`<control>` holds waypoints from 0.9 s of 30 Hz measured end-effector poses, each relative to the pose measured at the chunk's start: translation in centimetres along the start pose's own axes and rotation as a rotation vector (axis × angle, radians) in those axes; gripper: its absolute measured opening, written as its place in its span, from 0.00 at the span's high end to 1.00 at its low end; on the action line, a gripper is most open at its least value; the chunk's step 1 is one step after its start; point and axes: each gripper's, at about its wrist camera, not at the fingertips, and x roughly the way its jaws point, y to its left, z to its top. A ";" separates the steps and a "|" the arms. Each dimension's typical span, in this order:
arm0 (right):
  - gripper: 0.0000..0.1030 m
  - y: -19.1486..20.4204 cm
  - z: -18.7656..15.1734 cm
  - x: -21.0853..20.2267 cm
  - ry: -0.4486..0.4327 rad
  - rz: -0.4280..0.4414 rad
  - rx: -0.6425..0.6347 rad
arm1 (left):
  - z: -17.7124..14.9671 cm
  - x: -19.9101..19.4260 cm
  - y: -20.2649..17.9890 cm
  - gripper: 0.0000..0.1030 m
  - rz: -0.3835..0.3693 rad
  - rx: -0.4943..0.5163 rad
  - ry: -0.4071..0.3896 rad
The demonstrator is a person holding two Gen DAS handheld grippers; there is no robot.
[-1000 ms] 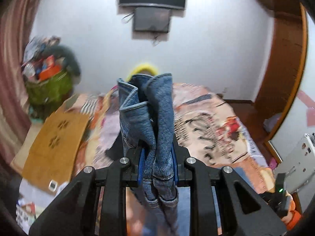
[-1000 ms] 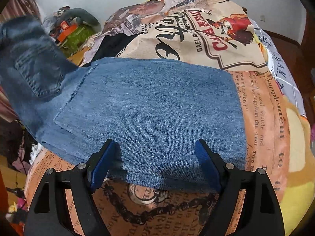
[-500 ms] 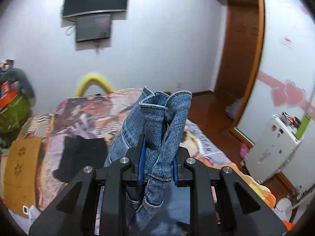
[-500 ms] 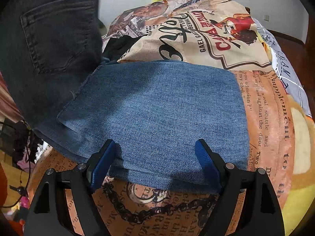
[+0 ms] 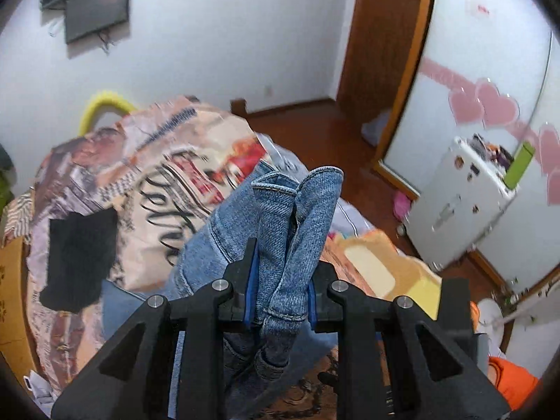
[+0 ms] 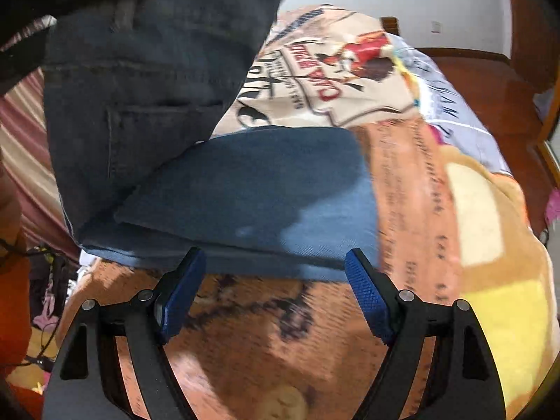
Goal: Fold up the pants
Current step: 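Fold the held waistband over the folded legs with the left gripper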
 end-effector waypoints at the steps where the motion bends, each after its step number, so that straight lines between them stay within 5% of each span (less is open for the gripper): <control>1: 0.23 -0.3 -0.2 0.0 0.007 -0.006 0.002 | -0.3 0.9 -0.4 0.78 -0.011 0.006 0.023; 6: 0.23 -1.1 -1.1 -0.1 0.019 -0.006 0.029 | -0.8 3.5 -2.1 0.68 -0.048 0.034 0.127; 8: 0.23 -1.1 -1.2 -0.2 0.024 -0.006 0.028 | -0.8 3.8 -2.7 0.54 -0.082 0.053 0.155; 11: 0.23 -1.0 -1.3 -0.3 0.026 -0.006 0.016 | -0.5 2.0 -2.6 0.15 -0.043 0.059 0.067; 13: 0.23 -0.8 -1.2 -0.3 0.031 -0.008 0.005 | -0.1 0.8 -1.9 0.08 -0.008 0.050 0.001; 19: 0.23 -0.7 -1.3 0.1 0.045 0.000 0.002 | 1.3 0.4 3.7 0.06 0.152 -0.001 -0.035; 27: 0.23 0.4 -1.5 1.1 0.090 0.008 -0.002 | 0.0 5.2 14.3 0.06 0.367 -0.075 0.096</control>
